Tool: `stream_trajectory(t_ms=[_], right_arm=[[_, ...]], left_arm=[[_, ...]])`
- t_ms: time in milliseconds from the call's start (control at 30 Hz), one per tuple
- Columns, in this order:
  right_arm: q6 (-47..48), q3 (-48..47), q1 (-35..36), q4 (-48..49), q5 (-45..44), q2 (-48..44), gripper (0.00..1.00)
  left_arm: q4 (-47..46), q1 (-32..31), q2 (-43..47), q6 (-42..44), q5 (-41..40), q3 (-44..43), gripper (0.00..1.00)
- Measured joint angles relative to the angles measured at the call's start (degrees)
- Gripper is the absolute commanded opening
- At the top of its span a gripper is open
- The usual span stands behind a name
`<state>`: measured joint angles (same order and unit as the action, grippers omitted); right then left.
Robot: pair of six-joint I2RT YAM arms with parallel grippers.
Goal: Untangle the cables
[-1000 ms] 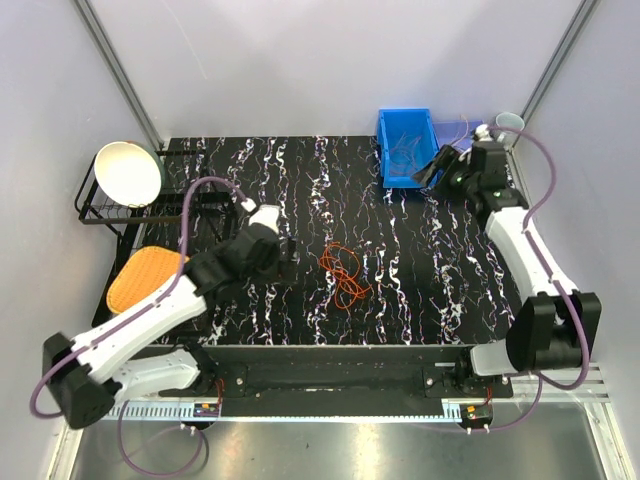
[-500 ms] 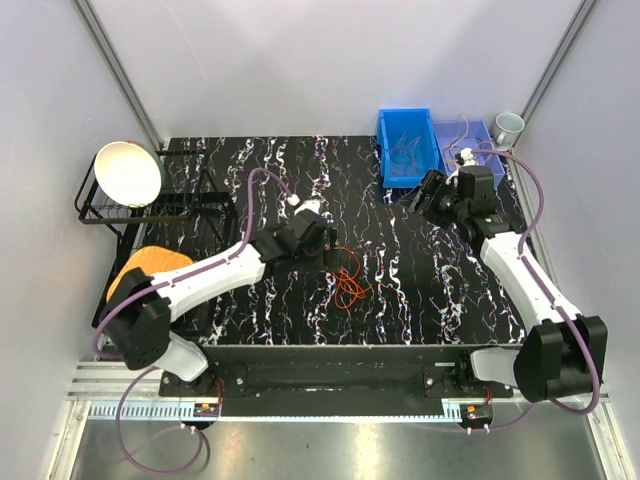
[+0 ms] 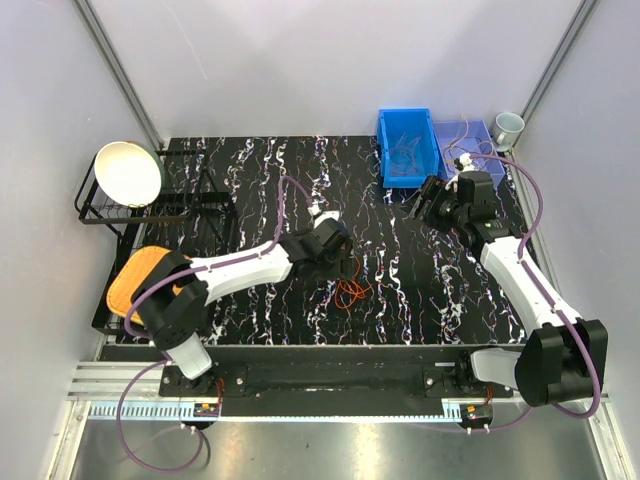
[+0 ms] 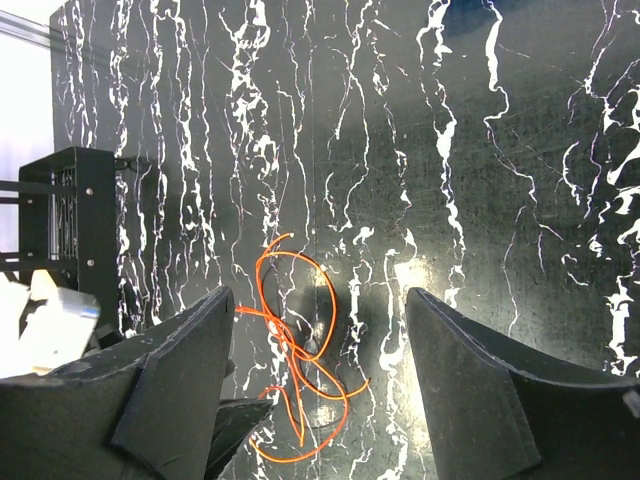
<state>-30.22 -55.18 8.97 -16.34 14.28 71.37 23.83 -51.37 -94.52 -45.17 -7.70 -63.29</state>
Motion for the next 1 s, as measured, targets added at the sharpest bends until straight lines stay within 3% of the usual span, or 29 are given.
stream_trajectory(t_ms=[667, 1000], right_arm=[[1.5, 1.0, 0.0, 0.0, 0.0, -0.3, 0.76], [1.5, 1.0, 0.0, 0.0, 0.0, -0.3, 0.76]], left_arm=[[-1.4, -1.6, -5.9, -1.3, 0.3, -2.0, 0.52], [-2.0, -1.7, -7.6, -1.3, 0.9, -2.0, 0.58]])
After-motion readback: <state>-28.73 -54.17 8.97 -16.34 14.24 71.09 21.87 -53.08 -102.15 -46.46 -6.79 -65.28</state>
